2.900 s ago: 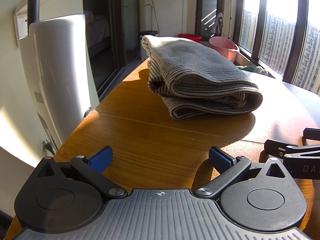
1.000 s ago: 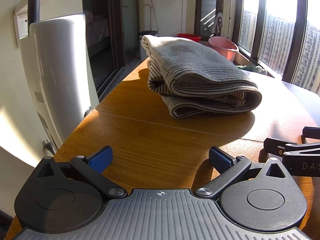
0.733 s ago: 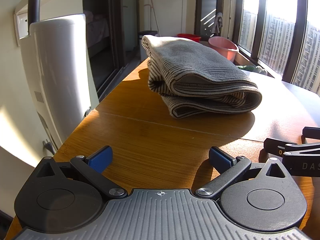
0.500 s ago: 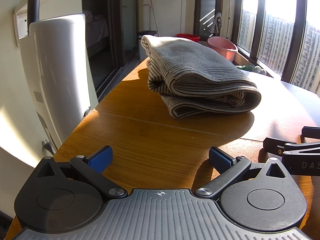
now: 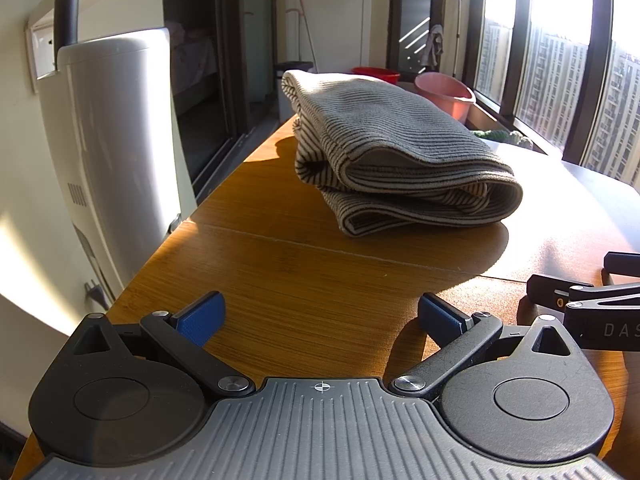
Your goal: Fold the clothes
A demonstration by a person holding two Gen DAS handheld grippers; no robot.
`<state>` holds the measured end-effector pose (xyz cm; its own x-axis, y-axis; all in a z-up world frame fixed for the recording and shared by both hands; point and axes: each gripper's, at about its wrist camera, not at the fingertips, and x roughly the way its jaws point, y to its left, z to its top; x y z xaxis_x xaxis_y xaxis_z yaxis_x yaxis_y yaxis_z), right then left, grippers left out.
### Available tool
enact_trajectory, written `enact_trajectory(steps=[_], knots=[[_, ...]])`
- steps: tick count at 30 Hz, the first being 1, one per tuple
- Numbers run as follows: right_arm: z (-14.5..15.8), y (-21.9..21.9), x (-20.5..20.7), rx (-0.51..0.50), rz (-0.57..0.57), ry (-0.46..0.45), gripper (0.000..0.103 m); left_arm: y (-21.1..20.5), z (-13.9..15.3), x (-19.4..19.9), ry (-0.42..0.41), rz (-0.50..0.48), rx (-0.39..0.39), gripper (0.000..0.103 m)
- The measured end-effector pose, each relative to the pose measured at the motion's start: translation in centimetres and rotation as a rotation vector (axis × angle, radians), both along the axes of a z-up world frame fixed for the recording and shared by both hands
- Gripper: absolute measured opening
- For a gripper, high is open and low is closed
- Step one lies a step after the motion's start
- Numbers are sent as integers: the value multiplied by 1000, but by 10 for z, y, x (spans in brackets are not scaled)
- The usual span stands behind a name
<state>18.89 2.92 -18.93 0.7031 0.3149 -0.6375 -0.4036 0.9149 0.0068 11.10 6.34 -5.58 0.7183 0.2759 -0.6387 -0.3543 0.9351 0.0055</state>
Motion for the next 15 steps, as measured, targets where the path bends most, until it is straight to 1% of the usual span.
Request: enact_trajectory(steps=[10,15], knots=[[0,0,0,0,0,0,103,-2,2,-3,34,-14,-11,103],[0,0,0,0,0,0,103,-2,3,-3,19,8,-35,103]])
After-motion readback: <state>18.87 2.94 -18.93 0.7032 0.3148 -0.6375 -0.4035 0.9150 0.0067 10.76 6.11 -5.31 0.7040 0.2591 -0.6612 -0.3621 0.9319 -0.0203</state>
